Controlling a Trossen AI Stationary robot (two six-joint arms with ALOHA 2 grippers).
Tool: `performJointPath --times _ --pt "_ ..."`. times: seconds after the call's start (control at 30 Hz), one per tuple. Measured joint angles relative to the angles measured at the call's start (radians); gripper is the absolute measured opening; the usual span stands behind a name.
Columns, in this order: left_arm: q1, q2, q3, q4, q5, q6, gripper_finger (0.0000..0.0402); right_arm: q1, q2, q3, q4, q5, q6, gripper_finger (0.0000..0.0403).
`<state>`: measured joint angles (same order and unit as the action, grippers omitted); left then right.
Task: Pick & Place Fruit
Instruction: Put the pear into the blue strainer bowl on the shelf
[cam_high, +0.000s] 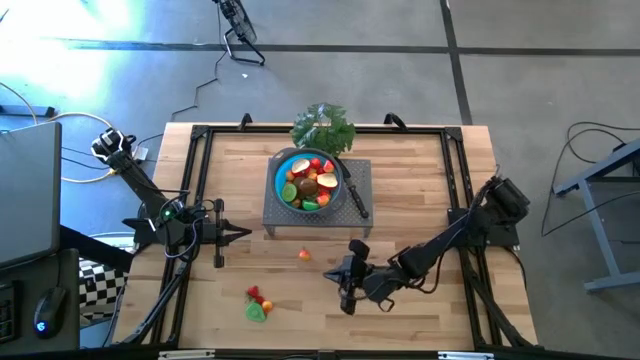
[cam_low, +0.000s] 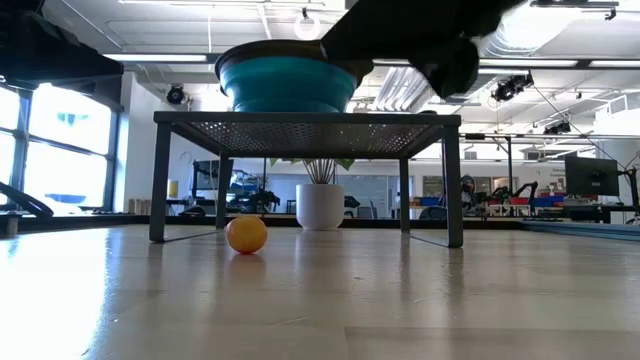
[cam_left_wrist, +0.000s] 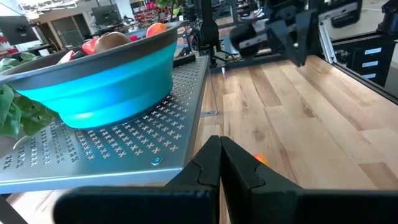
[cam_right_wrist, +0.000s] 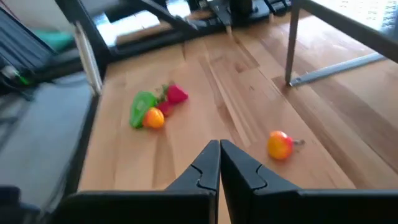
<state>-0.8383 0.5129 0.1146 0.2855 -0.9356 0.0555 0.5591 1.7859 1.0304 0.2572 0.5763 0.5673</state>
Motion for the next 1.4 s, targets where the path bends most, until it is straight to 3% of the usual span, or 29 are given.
performJointPath --times 0.27,0.57,0.77,0.93,1.13,1.4 --pt "0.000 0.000 0.000 0.003 0.013 -0.004 0.0000 -0.032 -0.096 -0.249 0.427 -0.094 -0.120 0.0004" --pt "0.000 0.003 0.000 0.002 0.146 -0.088 0.0000 -0.079 -0.392 -0.523 0.444 -0.160 -0.203 0.0004" --pt "0.000 0.003 0.000 0.082 0.067 -0.113 0.0000 -0.138 -0.627 -0.702 0.443 -0.273 -0.206 0.0004" --pt "0.000 0.037 0.000 0.149 0.015 -0.118 0.0000 -0.165 -0.795 -0.800 0.434 -0.296 -0.244 0.0004" --pt "0.000 0.171 0.036 0.185 -0.017 -0.216 0.0000 -0.181 -0.962 -0.816 0.315 -0.296 -0.307 0.0004" --pt "0.000 0.549 0.229 0.184 -0.074 -0.293 0.0000 -0.222 -1.042 -0.817 0.251 -0.262 -0.374 0.0004"
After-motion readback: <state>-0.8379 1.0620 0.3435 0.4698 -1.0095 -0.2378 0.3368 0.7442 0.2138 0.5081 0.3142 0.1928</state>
